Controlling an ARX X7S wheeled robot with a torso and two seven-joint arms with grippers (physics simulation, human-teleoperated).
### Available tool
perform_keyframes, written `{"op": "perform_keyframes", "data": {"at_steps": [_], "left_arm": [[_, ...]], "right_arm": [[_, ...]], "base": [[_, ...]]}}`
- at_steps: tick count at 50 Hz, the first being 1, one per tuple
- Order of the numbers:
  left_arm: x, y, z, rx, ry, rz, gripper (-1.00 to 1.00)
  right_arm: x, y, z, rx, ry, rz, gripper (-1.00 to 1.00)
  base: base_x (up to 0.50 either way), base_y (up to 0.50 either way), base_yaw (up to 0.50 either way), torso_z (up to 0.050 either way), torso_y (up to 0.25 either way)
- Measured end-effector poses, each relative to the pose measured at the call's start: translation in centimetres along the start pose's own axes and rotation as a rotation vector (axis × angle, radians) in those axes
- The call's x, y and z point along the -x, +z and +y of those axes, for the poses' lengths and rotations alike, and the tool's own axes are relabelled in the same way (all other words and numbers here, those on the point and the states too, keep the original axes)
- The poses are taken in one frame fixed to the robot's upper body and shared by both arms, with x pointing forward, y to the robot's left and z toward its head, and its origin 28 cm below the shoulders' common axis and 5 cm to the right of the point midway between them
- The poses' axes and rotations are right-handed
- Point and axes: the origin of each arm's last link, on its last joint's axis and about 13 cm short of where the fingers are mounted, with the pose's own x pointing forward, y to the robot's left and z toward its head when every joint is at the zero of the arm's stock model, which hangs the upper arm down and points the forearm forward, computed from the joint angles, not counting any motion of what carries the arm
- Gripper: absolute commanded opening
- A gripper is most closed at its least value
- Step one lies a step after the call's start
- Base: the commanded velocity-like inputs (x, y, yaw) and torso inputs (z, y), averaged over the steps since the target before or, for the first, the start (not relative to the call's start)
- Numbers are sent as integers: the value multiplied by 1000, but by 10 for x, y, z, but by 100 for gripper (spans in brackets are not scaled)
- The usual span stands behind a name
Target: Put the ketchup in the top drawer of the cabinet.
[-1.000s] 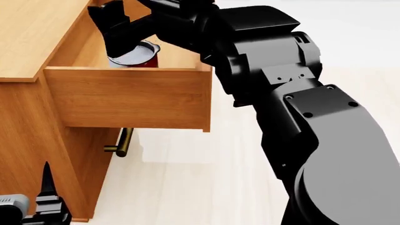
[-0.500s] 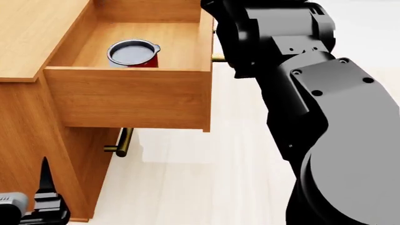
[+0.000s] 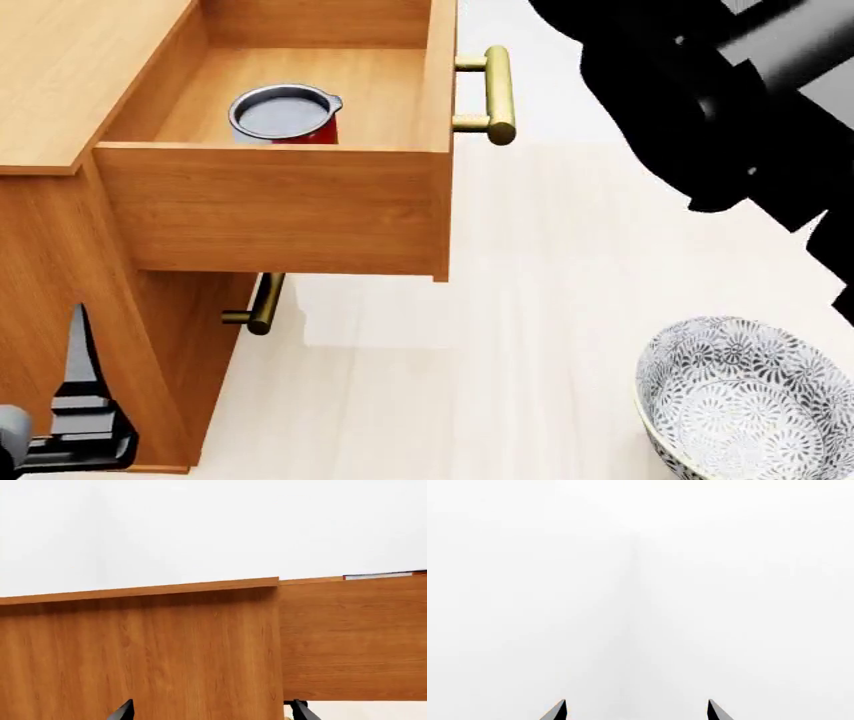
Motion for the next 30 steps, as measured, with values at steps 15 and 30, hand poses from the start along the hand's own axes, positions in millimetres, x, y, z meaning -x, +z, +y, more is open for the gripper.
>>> {"op": "perform_keyframes", "data": {"at_steps": [15,30], "left_arm": [[12,21,2,5,-9,-54,100],[22,30,4,7,-15,-77,100]], "right_arm": [[74,18,25,22,-42,-104,100],[115,16,38,26,-74,-130,100]], "base": [[0,0,0,0,0],[0,0,0,0,0]]}}
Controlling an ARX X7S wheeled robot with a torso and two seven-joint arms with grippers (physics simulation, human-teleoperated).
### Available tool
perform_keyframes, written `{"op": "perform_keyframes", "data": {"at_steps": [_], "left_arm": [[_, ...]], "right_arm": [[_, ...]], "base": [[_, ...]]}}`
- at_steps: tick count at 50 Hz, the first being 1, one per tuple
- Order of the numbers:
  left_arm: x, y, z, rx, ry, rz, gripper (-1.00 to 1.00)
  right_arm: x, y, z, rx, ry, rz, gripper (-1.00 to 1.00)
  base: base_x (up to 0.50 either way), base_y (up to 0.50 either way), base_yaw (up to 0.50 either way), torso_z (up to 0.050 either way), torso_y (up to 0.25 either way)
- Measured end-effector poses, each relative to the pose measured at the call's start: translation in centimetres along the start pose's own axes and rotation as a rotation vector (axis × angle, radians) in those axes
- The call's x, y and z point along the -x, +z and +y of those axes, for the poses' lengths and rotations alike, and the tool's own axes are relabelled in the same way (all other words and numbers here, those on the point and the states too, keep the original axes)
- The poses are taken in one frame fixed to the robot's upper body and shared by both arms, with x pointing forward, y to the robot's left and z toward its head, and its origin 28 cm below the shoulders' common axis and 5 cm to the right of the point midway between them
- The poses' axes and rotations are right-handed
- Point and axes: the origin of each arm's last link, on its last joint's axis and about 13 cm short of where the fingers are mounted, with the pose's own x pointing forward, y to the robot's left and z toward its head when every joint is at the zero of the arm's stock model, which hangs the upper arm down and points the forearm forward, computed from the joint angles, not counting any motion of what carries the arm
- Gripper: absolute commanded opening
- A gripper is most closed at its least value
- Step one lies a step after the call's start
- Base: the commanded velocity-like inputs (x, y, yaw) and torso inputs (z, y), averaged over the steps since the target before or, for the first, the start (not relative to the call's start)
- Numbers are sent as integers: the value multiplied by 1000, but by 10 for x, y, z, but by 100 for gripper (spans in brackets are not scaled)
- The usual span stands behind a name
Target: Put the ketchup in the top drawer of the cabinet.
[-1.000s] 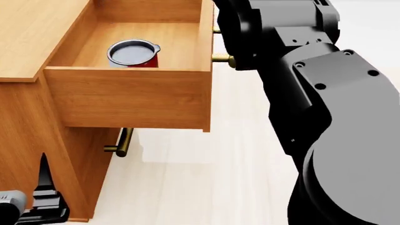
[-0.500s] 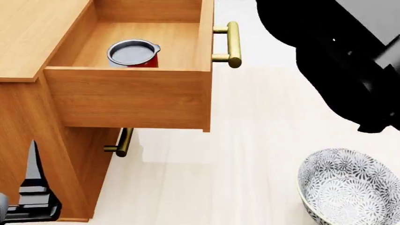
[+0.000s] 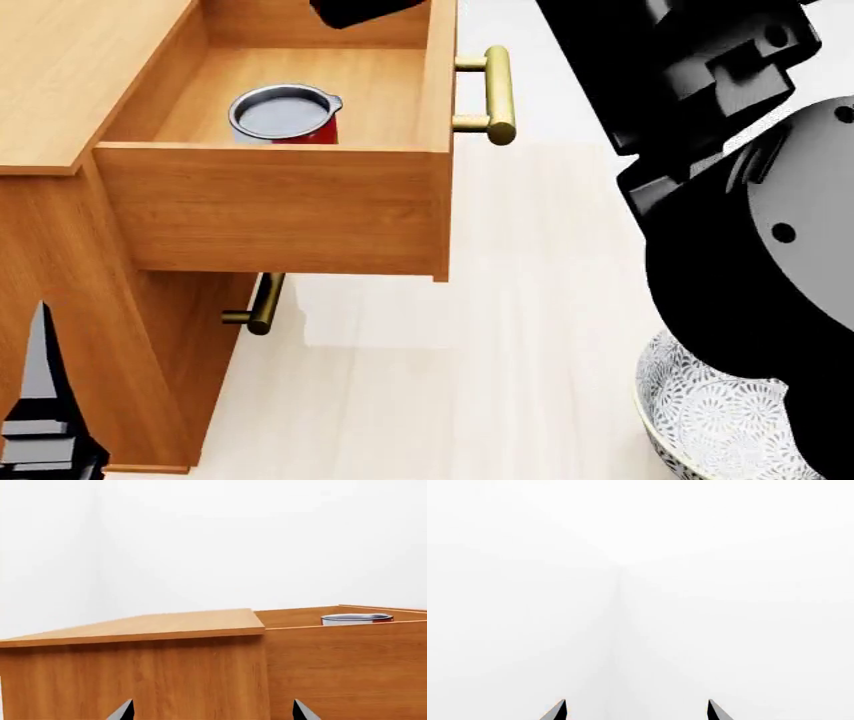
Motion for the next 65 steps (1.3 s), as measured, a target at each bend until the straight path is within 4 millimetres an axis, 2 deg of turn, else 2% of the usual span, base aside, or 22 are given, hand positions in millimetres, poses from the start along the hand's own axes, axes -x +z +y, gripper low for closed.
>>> {"op": "perform_keyframes", "data": {"at_steps": [34,65], "left_arm": [[12,8,2,-1,4,-13,100],[17,5,3,1,7,-8,100]], "right_arm": [[65,-2,11,36,-93,-8,100],[102,-26,21,54,-156,37,100]], "base": [[0,0,0,0,0],[0,0,0,0,0]]}}
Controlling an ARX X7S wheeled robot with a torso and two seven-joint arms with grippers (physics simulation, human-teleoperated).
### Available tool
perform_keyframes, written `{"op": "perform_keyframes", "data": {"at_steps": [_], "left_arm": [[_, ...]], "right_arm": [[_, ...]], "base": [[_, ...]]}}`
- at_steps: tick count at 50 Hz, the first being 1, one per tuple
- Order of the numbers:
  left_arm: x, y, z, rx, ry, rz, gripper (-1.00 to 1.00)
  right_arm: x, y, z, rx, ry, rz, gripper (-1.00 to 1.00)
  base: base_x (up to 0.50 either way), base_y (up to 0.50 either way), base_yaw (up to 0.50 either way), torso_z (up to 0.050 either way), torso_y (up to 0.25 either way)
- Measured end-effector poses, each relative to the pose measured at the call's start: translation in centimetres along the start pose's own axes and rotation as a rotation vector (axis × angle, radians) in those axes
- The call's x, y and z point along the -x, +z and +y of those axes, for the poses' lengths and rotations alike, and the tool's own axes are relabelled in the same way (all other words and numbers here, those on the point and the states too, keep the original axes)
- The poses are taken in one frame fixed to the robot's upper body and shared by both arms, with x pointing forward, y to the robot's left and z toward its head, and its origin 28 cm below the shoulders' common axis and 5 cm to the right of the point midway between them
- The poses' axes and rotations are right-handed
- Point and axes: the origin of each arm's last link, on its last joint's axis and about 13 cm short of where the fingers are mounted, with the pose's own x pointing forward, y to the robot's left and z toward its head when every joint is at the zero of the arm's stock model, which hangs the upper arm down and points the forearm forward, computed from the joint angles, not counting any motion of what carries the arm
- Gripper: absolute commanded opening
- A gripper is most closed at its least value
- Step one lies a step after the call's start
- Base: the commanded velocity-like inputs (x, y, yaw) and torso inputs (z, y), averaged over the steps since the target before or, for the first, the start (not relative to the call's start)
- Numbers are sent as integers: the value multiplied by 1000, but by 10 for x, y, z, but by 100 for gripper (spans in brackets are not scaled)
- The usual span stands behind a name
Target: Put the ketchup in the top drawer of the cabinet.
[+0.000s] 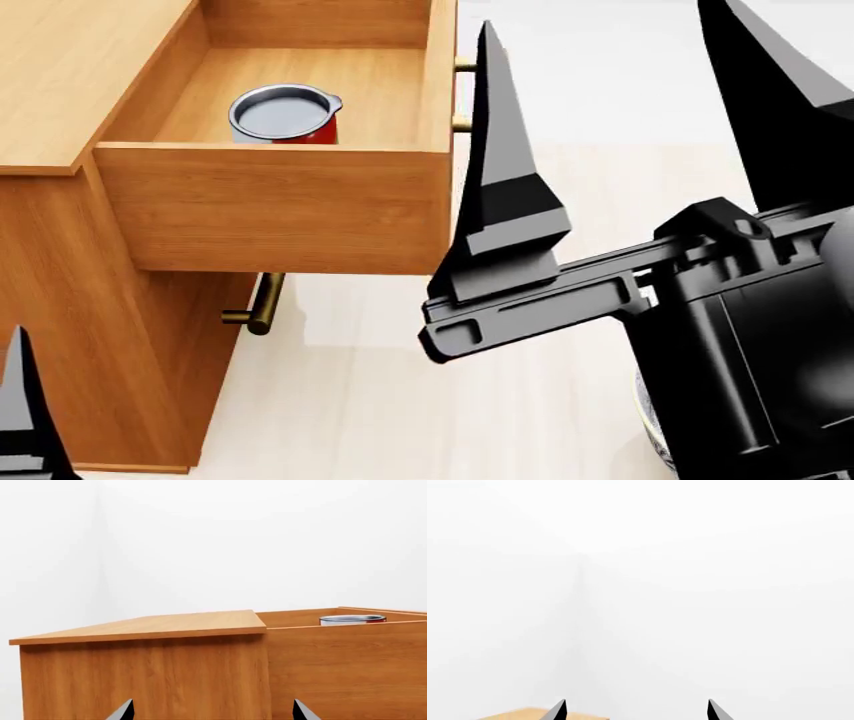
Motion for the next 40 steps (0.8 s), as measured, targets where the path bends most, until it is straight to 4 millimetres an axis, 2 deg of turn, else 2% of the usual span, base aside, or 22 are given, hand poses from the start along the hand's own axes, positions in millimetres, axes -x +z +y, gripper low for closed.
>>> {"op": "perform_keyframes", "data": {"at_steps": [23,40], "left_arm": [[-4,-6,0,-5,0,7,100],[-7,2,0,-7,-9,-37,100]], "right_arm": [[16,-25,1,27,-71,32,100],[31,-23,8,74,-121,-32,100]], "base": [[0,0,0,0,0],[0,0,0,0,0]]}}
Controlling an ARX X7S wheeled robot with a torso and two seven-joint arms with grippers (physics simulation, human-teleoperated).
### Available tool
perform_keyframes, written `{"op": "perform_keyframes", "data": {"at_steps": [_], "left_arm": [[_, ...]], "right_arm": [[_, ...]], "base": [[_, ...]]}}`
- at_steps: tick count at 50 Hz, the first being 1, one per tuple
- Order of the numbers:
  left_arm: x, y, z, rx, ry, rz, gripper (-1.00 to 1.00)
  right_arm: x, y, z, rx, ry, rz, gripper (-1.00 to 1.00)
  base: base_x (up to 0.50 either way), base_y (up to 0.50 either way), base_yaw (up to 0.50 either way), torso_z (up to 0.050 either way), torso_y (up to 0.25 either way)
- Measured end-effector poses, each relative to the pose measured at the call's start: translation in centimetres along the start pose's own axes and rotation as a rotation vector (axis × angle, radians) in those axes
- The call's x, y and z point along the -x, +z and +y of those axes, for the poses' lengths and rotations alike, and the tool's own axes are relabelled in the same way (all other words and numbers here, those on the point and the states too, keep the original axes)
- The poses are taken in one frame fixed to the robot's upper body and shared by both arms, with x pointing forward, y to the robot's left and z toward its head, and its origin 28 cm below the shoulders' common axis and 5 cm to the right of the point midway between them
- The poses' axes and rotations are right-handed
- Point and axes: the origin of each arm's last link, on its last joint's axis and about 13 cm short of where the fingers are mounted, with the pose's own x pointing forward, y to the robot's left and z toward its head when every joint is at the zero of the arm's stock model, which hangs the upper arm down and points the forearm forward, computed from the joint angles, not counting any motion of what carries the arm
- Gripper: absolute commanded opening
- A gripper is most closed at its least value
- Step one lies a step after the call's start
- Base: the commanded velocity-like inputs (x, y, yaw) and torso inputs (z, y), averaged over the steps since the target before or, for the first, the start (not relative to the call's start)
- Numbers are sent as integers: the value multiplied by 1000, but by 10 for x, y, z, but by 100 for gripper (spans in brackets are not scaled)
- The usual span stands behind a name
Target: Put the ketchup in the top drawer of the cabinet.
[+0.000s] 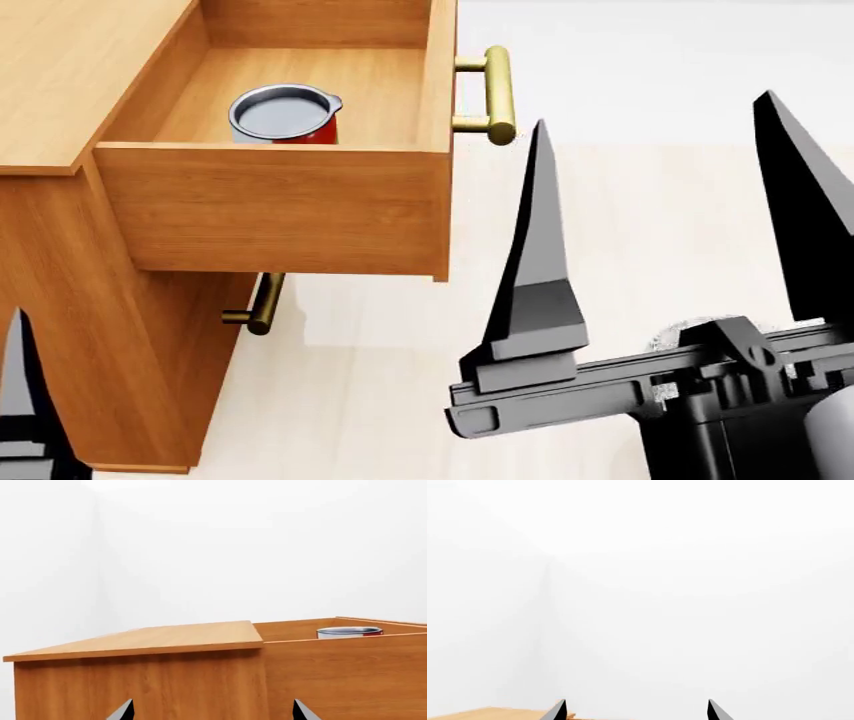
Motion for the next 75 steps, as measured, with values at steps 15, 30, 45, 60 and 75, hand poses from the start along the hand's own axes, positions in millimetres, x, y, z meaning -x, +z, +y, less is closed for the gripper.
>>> {"op": "perform_keyframes", "data": {"at_steps": [15,30,45,60,75], "left_arm": [[1,9,0,3,-9,-31,100],[4,13,0,7,-15,-42,100],[8,15,0,12,-15,-48,100],[10,16,1,14,-13,-46,100],[13,9,1,12,-12,-22,100]], "right_arm": [[5,14,4,25,-2,-42,100],[8,21,6,34,2,-57,100],[14,22,8,43,-1,-63,100],[20,21,9,46,-8,-56,100],[30,10,10,27,-28,-19,100]], "base": [[0,0,0,0,0],[0,0,0,0,0],[0,0,0,0,0],[0,0,0,0,0],[0,0,0,0,0]]}}
